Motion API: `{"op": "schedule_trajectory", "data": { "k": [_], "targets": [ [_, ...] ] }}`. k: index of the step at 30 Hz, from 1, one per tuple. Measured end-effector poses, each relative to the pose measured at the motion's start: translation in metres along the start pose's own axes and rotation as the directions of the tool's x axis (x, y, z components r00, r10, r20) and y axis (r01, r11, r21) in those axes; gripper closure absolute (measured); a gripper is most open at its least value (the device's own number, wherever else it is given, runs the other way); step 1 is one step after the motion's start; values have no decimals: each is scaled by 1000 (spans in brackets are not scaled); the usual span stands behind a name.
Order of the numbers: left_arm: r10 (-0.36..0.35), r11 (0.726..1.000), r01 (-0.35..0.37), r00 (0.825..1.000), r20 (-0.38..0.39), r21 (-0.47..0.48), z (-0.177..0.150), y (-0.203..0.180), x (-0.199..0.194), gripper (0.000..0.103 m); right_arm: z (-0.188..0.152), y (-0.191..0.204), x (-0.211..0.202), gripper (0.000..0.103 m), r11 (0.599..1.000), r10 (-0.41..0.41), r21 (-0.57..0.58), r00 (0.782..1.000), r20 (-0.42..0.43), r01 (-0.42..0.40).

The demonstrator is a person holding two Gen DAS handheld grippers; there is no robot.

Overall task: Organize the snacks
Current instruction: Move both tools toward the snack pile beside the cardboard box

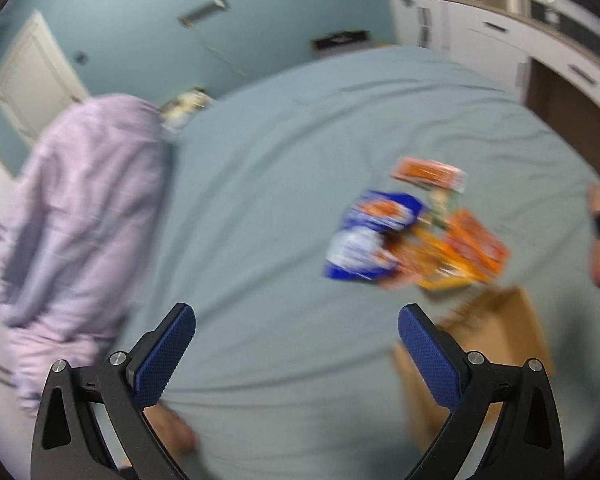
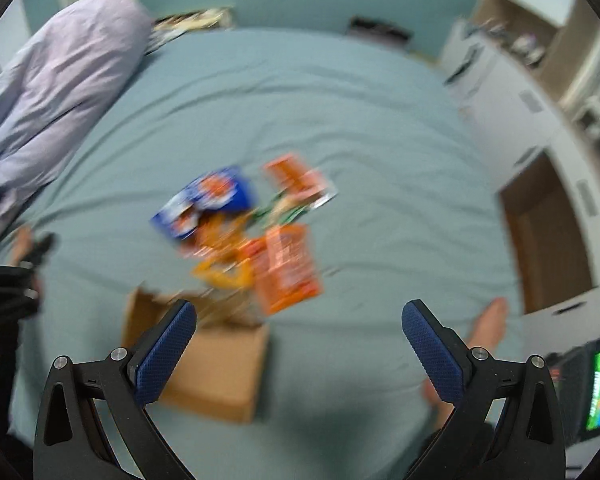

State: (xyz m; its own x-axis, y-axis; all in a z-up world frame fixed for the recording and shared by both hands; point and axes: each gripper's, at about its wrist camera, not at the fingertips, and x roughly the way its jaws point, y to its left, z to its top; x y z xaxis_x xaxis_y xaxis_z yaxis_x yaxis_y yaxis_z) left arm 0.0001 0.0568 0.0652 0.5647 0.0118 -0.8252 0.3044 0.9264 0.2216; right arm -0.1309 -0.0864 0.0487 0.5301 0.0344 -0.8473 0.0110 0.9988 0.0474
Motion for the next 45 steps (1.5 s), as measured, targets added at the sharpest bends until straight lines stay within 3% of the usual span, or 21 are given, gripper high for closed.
{"op": "schedule_trajectory", "data": {
  "k": [4,12,18,30,45],
  "targets": [
    [-110,991,114,992,-58,64,-7,-6,13,0,-5,18,20,0,996,-6,-90,1000,-13,5],
    [-195,981,196,979,-61,13,8,18,17,0,2,27,30,0,984,63,-165,995,-71,-74],
    [-202,979,203,978,-40,19,18,12,11,0,9,19,38,0,980,83,-172,992,-98,-99],
    [-188,975,198,977,-101,100,10,-11,22,0,18,10,50,0,989,114,-73,983,-145,-126],
    [-206,976,213,971,-119,50,14,-4,25,0,15,13,54,0,988,113,-87,981,-154,-128]
  ]
}}
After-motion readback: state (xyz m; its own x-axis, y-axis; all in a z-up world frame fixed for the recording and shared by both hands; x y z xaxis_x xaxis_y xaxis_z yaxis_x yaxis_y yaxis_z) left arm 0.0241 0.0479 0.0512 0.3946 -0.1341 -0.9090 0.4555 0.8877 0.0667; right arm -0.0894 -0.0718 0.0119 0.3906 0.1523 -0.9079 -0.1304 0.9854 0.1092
